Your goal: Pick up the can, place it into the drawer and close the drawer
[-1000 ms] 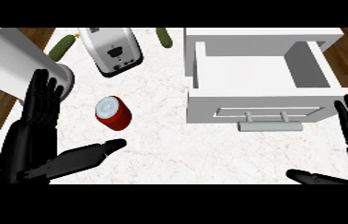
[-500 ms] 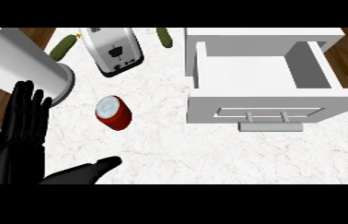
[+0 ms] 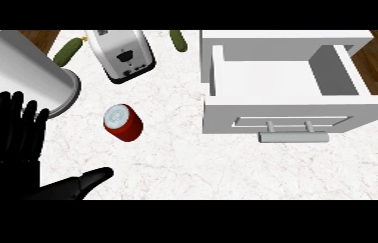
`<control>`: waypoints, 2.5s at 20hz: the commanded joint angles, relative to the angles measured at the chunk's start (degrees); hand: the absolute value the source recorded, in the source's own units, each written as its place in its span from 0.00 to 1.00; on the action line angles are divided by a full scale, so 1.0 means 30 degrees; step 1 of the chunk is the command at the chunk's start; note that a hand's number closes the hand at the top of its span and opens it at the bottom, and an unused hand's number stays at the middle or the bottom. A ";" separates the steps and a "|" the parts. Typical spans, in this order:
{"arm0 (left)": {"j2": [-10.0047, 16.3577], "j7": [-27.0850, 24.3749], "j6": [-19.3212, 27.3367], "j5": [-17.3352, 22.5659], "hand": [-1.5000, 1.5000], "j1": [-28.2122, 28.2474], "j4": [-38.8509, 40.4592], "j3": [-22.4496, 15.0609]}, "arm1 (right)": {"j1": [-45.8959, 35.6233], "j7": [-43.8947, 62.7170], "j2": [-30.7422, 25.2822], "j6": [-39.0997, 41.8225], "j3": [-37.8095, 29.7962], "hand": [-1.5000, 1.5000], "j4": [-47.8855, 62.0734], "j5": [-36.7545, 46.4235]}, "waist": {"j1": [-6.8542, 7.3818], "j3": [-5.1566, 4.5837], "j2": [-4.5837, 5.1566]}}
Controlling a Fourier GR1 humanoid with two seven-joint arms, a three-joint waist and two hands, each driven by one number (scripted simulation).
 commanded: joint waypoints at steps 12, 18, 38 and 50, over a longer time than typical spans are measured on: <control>-0.0029 -0.1372 0.1364 0.2945 0.00 -0.3860 0.5784 0.1861 | 0.0525 -0.0222 0.0570 0.2521 -0.2179 0.00 0.0427 -0.1091 | -0.0039 0.0007 0.0024; -0.0029 -0.5531 0.2192 0.4374 0.00 -0.3521 0.9648 0.0697 | 0.1444 -0.0491 0.1314 0.3570 -0.2801 0.00 -0.0066 -0.1051 | -0.0074 0.0002 0.0030; -0.0018 -1.3375 0.1442 0.7287 0.00 -0.1815 1.6404 0.2559 | 0.0563 0.1571 0.2190 0.4522 -0.4482 0.00 -0.1259 -0.1838 | 0.0047 -0.0001 0.0017; 0.0001 -1.8282 -0.0148 0.9182 0.00 -0.3204 2.3130 0.3722 | 0.0611 0.1665 0.0873 0.6490 -0.7507 0.00 -0.0001 -0.4036 | -0.0052 -0.0003 0.0023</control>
